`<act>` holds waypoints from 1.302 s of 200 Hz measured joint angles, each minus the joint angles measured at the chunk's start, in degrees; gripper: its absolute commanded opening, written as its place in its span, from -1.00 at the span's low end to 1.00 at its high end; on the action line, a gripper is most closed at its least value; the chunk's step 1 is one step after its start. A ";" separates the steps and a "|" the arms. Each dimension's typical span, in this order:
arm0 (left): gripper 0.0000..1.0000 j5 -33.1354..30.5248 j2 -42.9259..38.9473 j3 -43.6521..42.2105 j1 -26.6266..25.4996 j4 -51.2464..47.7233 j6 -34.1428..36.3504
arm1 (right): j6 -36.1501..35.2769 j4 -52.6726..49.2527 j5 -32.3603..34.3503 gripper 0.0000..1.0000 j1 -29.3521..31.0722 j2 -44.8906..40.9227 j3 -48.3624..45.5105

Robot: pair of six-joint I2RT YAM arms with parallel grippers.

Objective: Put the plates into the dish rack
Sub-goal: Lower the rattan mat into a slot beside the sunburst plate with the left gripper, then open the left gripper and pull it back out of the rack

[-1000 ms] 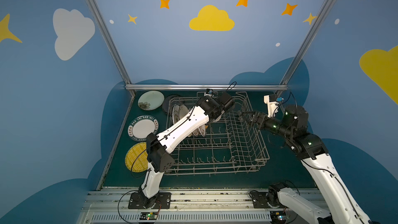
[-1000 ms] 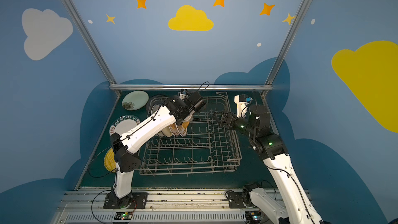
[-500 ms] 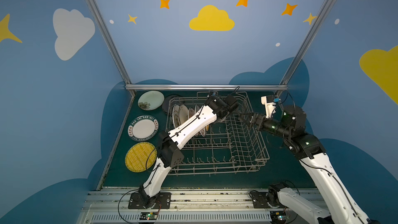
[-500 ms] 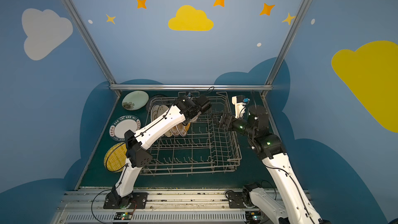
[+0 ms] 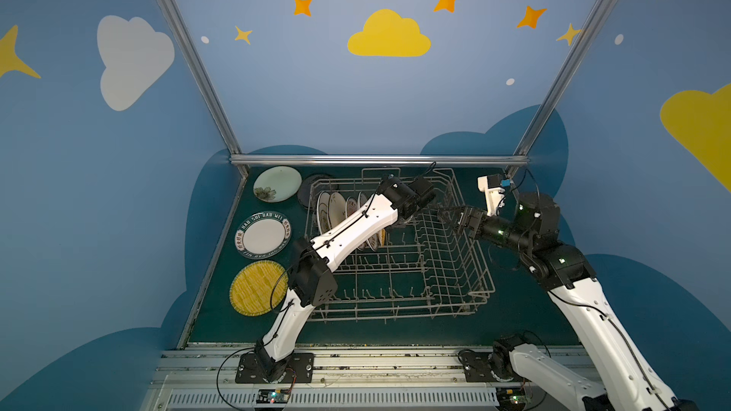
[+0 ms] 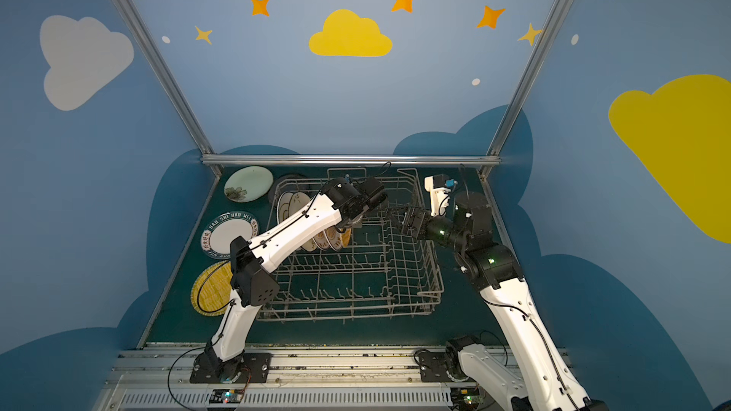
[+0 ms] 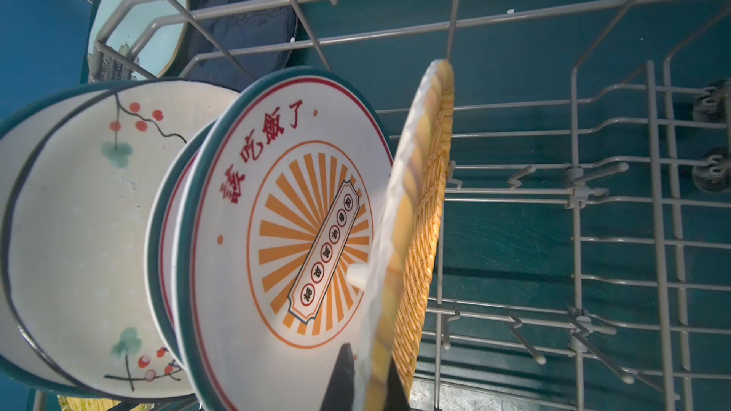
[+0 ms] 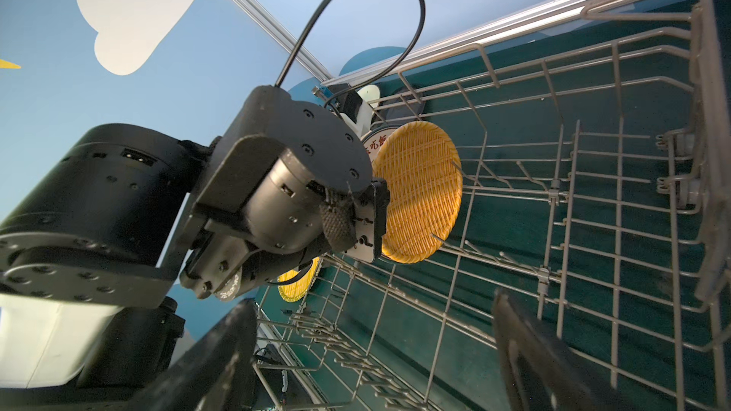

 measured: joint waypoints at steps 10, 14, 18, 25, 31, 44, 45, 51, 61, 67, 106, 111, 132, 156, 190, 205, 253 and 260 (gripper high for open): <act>-0.83 0.28 0.00 -0.39 0.04 0.31 -0.02 | 0.02 0.00 -0.09 0.81 0.00 0.07 -0.02; -0.82 0.50 0.00 -0.63 0.07 0.52 -0.04 | 0.02 0.00 -0.11 0.81 0.00 0.09 -0.02; -0.82 0.87 0.00 -0.87 0.07 0.76 0.02 | 0.02 0.02 -0.11 0.81 0.00 0.09 -0.02; -0.80 1.38 0.00 -1.55 0.07 1.14 0.07 | 0.02 0.07 -0.11 0.81 0.00 0.11 -0.09; -0.79 1.86 0.00 -2.19 0.04 1.40 0.04 | 0.02 0.09 -0.11 0.81 0.00 0.13 -0.15; -0.77 2.60 0.00 -3.41 -0.02 2.45 0.02 | 0.04 0.20 -0.09 0.81 0.00 0.20 -0.39; -0.76 2.62 0.00 -3.50 -0.02 2.56 0.04 | 0.04 0.22 -0.11 0.81 0.00 0.20 -0.42; -0.74 2.78 -0.02 -3.80 -0.02 3.08 0.07 | 0.07 0.22 -0.11 0.81 0.00 0.26 -0.50; -0.66 3.41 -0.02 -4.24 0.00 3.78 0.13 | 0.09 0.26 -0.11 0.81 0.00 0.39 -0.59; -0.63 3.80 -0.02 -4.46 -0.02 4.04 0.15 | 0.09 0.31 -0.11 0.81 0.00 0.48 -0.61; -0.34 4.02 -0.42 -5.01 0.00 4.55 0.31 | 0.22 0.37 -0.11 0.81 0.00 0.48 -0.81; -0.31 3.96 -0.66 -5.01 0.02 4.52 0.31 | 0.22 0.37 -0.11 0.82 0.00 0.48 -0.81; -0.18 3.74 -2.58 -5.01 0.39 4.50 0.83 | 0.22 0.37 -0.11 0.81 0.00 0.48 -0.85; -0.03 3.67 -5.77 -4.87 1.22 4.37 1.57 | 0.24 0.39 -0.13 0.81 0.00 0.48 -0.85; 0.14 3.41 -9.99 -4.13 2.47 4.24 2.89 | 0.28 0.39 -0.11 0.81 0.00 0.57 -0.85; 0.22 3.63 -11.82 -4.04 2.99 4.31 3.58 | 0.28 0.39 -0.11 0.81 0.00 0.57 -0.85; 0.36 5.49 -19.85 -5.55 4.22 5.68 5.70 | 0.26 0.39 -0.11 0.81 0.00 0.57 -0.85; 0.38 6.16 -22.01 -7.04 4.52 6.54 5.88 | 0.26 0.39 -0.11 0.81 0.00 0.57 -0.85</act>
